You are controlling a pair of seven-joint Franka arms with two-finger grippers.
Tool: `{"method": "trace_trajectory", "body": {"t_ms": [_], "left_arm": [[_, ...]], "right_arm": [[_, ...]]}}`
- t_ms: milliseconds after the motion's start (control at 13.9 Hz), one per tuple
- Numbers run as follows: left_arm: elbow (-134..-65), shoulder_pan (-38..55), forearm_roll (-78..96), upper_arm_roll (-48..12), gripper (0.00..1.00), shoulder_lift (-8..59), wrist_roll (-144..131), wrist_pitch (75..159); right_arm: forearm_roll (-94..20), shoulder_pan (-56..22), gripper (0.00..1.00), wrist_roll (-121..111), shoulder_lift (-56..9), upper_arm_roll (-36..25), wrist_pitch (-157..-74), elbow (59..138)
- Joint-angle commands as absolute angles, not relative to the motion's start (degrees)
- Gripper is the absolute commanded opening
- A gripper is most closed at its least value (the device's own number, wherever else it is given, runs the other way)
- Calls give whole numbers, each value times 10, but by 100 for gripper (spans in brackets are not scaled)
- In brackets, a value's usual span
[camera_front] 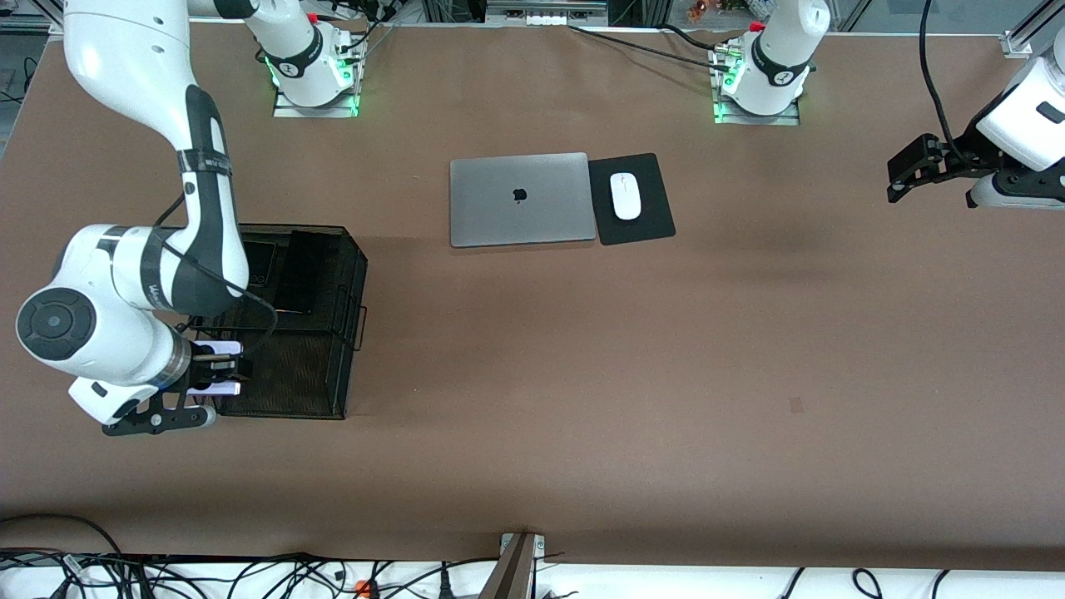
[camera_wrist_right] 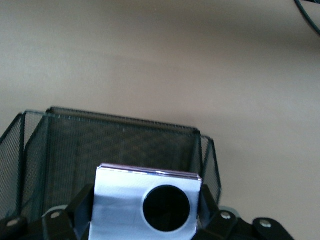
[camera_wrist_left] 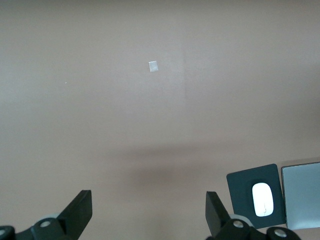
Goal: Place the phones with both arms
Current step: 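Lower the lavender phone into the organizer's upper tier and open the right gripper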
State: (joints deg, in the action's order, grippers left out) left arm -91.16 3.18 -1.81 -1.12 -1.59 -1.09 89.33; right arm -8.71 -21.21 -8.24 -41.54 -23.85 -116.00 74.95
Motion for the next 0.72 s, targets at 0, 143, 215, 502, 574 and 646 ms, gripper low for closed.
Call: {"method": "trace_trajectory", "body": {"t_ms": [0, 143, 215, 502, 574, 646], "left_arm": [[-898, 28, -9, -14, 100, -10, -18, 882], [-898, 28, -10, -14, 100, -10, -18, 882], [-898, 28, -10, -14, 100, -10, -18, 882], [-897, 28, -10, -14, 100, -11, -18, 879], [-897, 28, -11, -14, 100, -10, -18, 878], [-897, 28, -11, -14, 100, -10, -17, 877]], "right_arm": [[-115, -224, 36, -74, -414, -230, -1265, 824], [-166, -227, 36, -74, -414, -230, -1295, 859], [-177, -227, 36, -74, -414, -230, -1293, 866], [-178, -229, 36, -73, -402, -230, -1285, 897], [-179, -232, 36, -73, -400, -229, -1285, 904], [-188, -232, 37, -72, -400, -229, -1286, 910]]}}
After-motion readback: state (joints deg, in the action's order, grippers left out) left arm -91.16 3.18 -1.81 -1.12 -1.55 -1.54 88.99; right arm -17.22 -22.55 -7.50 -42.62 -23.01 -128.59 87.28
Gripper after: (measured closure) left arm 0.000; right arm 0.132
